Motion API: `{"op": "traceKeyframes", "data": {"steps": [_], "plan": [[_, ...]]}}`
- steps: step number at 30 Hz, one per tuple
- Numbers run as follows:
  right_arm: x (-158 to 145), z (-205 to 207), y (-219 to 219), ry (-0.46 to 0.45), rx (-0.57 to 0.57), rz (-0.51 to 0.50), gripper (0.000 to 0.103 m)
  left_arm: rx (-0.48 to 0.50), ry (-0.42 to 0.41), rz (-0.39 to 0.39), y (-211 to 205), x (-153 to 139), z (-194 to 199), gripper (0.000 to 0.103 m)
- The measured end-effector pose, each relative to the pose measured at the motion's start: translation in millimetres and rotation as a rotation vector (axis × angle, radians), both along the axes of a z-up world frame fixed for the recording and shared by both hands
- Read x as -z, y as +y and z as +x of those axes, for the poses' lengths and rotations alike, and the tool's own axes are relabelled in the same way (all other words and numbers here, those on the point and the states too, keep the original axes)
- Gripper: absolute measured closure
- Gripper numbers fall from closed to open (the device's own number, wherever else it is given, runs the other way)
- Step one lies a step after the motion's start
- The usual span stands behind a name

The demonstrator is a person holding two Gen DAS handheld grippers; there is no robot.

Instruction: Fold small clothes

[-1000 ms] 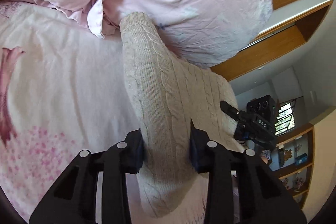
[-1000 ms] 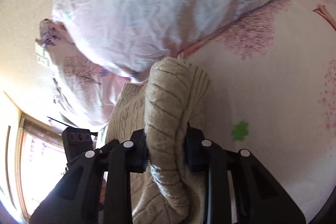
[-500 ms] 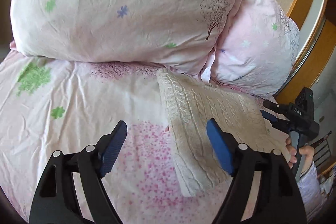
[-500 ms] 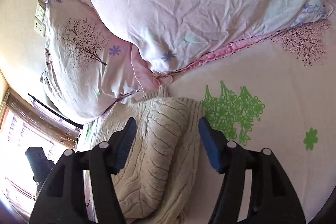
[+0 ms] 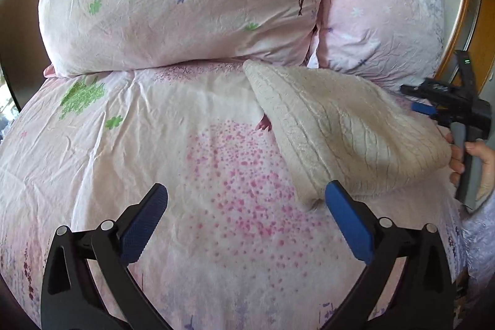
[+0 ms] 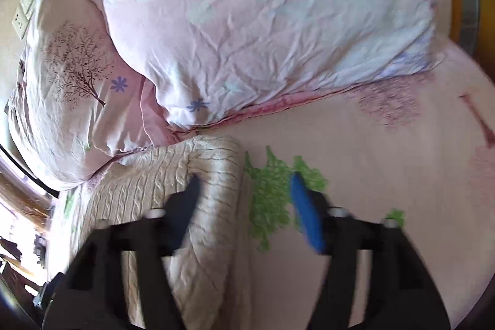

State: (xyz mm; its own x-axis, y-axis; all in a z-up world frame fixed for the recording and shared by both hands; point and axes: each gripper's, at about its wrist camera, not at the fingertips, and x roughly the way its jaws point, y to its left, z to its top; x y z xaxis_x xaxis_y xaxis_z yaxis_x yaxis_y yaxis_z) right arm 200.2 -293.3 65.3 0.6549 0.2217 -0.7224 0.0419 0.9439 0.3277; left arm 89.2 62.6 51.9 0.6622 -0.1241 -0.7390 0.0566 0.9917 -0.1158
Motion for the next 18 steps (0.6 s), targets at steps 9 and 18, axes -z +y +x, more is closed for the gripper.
{"op": "traceKeyframes", "data": {"steps": [9,18], "plan": [[16.1,-137.3,48.0,0.008,-0.143,-0.134,0.002,0.041,0.065,0.086,-32.8,32.8,-13.9,0.001],[63.2,-129.3,108.6,0.125,-0.146,-0.33,0.002,0.024,0.112,0.139,-38.9,44.2,-6.1,0.001]]}}
